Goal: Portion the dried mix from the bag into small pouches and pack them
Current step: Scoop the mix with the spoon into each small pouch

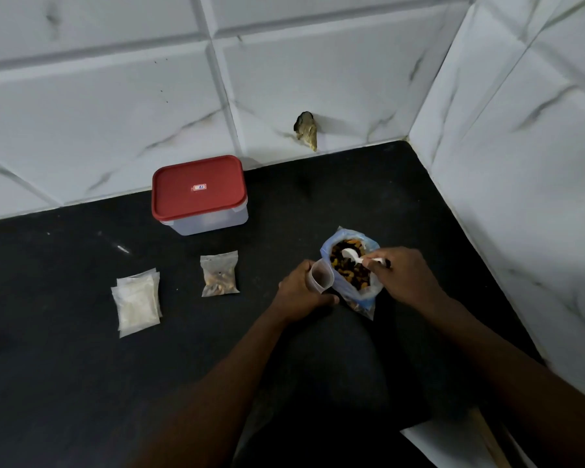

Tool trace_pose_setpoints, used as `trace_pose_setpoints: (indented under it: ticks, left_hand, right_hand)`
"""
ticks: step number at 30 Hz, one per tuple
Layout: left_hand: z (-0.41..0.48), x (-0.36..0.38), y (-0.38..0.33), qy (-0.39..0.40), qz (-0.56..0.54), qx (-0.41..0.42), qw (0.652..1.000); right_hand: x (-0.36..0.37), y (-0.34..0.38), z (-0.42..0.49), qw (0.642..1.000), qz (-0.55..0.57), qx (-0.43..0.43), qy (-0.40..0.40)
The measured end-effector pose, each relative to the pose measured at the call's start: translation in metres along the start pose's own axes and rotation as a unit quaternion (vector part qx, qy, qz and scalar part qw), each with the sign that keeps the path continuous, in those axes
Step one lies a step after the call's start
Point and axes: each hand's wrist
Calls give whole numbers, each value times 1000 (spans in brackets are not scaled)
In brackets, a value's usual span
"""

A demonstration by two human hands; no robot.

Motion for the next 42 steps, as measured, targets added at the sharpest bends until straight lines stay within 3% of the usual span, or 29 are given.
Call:
trace_pose_setpoints:
  ticks: [4, 8, 12, 15, 19, 24, 26, 30, 33, 38, 42]
  left_hand:
    - [-1, 0, 1, 1, -12, 4, 1000]
    - [0, 1, 0, 1, -22, 5, 1000]
    - [-1, 1, 1, 5, -32, 3, 999]
    - [-2, -1, -1, 21, -49, 13, 998]
    - [0, 2, -3, 40, -58, 24, 997]
    - [0, 4, 2, 30, -53, 18, 998]
    - [0, 2, 1, 37, -54, 13, 998]
    - [1, 1, -2, 48, -50, 20, 997]
    - [0, 3, 0, 39, -46, 22, 998]
    - [-1, 3, 2, 32, -46, 33, 998]
    - [-1, -1, -1, 57, -41, 34, 997]
  right_hand:
    - [-2, -4, -7, 995, -71, -29, -59]
    - [19, 6, -9, 991, -135, 6, -10]
    - [21, 15, -5, 996, 12, 84, 7]
    - [14, 12, -1, 972, 154, 176, 17]
    - [19, 16, -1, 968, 174, 183, 6]
    - [10, 15, -2, 898, 359, 249, 51]
    - [9, 18, -1, 891, 376, 248, 54]
    - [13, 29, 0, 927, 305, 216, 43]
    - [14, 29, -4, 934, 280, 213, 56]
    - [10, 32, -5, 910, 333, 237, 63]
    - [11, 41, 1, 860, 427, 276, 49]
Point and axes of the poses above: each hand's wrist, its own z-axis towards the middle knuckle, its own x-axis out of the palm, y = z × x, and after that the axes turned 11 degrees about y, right-handed
